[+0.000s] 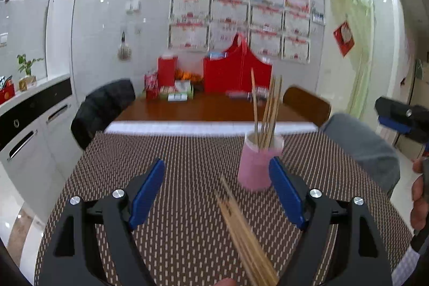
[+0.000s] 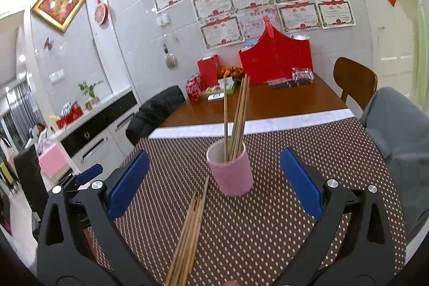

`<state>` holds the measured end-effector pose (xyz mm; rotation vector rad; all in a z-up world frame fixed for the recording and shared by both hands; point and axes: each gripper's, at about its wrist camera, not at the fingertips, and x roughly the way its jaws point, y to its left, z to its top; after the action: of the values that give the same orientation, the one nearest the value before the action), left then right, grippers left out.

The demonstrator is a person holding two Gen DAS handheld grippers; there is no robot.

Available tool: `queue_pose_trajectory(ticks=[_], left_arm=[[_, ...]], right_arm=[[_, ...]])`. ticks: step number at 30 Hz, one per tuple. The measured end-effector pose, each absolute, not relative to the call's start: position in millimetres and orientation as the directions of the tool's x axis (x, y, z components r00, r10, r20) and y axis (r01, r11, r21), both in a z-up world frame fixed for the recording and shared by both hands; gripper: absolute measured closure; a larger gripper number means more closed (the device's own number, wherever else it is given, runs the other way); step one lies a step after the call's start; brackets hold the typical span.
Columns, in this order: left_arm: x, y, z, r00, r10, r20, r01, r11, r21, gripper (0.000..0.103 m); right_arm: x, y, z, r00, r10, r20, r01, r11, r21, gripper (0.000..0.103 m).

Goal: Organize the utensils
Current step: 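Move both open tools back down to the remaining chopsticks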

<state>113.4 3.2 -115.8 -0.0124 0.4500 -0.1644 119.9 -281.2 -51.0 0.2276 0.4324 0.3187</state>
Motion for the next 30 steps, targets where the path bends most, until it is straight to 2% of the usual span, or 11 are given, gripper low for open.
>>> queue_pose_trajectory(ticks=[7,12,21,30], left_arm=[[112,-4,-183,0.747,-0.133,-0.652,0.148,0.988,-0.033,0.024],[114,-10,-221,0.672,-0.106,-0.733,0.148,0.989,-0.007,0.024],[118,-12,-256,0.596,-0.078,-0.799,0.142,0.99,0.01,0.024],[135,-17,-257,0.602,-0.079,-0.794,0.146,0.989,0.012,0.024]], right_arm=[[105,-282,-95,0.813,0.35,-0.465,-0.238,0.929,0.283,0.006],[100,-288,-115,0.79,0.351,-0.502,-0.225,0.929,0.294,0.006],[103,-287,-131,0.76,0.352,-0.546,-0.223,0.931,0.29,0.006],[120,-282,-151,0.727,0.365,-0.582,-0.227,0.927,0.298,0.006]])
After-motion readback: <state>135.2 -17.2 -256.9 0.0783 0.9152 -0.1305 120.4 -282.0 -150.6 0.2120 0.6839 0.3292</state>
